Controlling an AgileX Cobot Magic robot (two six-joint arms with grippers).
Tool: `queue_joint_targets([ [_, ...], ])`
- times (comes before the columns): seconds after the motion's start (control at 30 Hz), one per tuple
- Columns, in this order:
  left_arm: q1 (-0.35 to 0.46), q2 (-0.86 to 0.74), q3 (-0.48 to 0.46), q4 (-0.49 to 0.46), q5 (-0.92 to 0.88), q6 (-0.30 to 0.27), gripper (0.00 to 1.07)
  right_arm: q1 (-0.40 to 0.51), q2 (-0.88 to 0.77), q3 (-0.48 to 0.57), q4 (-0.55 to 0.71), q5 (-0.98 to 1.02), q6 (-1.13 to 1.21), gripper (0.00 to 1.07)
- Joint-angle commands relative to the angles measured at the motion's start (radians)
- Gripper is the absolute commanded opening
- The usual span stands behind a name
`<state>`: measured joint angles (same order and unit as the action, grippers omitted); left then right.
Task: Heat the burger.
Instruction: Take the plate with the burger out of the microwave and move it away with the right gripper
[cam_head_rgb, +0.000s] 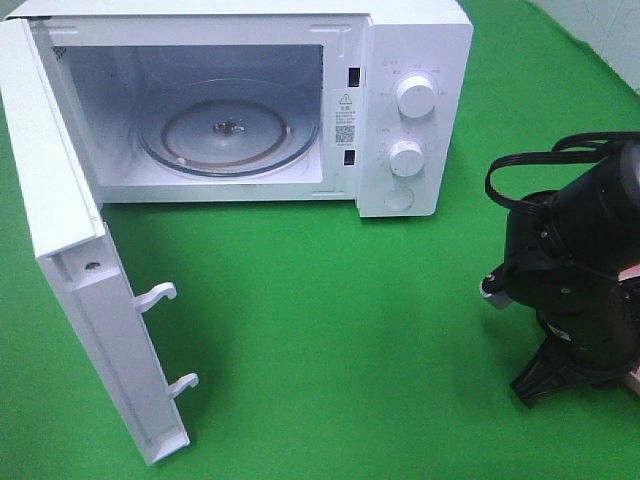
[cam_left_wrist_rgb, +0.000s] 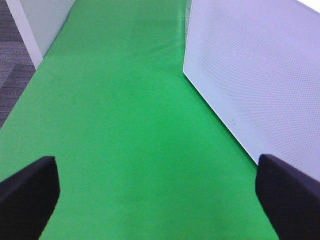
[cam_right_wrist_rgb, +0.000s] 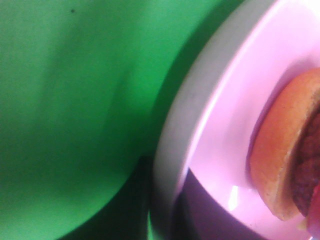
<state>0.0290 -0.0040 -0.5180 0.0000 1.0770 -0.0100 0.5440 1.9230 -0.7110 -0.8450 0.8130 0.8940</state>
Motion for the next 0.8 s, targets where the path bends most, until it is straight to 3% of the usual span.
queue_joint_targets([
  [0.03,0.001,-0.005,0.003,0.0,-0.009,0.002,1.0,-0.006,0.017,0.005,-0.027,0.03,0.017,0.0],
  [0.23,0.001,-0.005,0.003,0.0,-0.009,0.002,1.0,-0.006,0.028,0.005,-0.015,0.03,0.023,0.05],
  [0.3,0.001,-0.005,0.003,0.0,-0.009,0.002,1.0,-0.006,0.025,0.005,0.004,0.035,0.01,0.16],
  [0.33,0.001,-0.005,0.003,0.0,-0.009,0.002,1.0,-0.006,0.025,0.005,0.004,0.035,0.01,0.16],
  [0.37,0.001,-0.005,0.003,0.0,-0.009,0.002,1.0,-0.004,0.02,0.005,0.026,0.035,-0.015,0.25],
  [0.4,0.001,-0.005,0.003,0.0,-0.009,0.002,1.0,-0.004,0.02,0.005,0.026,0.035,-0.015,0.25],
  [0.43,0.001,-0.005,0.003,0.0,-0.009,0.002,1.0,-0.004,0.009,0.005,0.052,0.035,-0.041,0.36],
  [0.47,0.001,-0.005,0.003,0.0,-0.009,0.002,1.0,-0.004,0.009,0.005,0.052,0.035,-0.041,0.36],
  [0.57,0.001,-0.005,0.003,0.0,-0.009,0.002,1.0,-0.004,-0.035,0.005,0.075,0.034,-0.064,0.51],
  [0.8,0.001,-0.005,0.003,0.0,-0.009,0.002,1.0,-0.004,-0.147,0.005,0.149,0.034,-0.159,0.56],
])
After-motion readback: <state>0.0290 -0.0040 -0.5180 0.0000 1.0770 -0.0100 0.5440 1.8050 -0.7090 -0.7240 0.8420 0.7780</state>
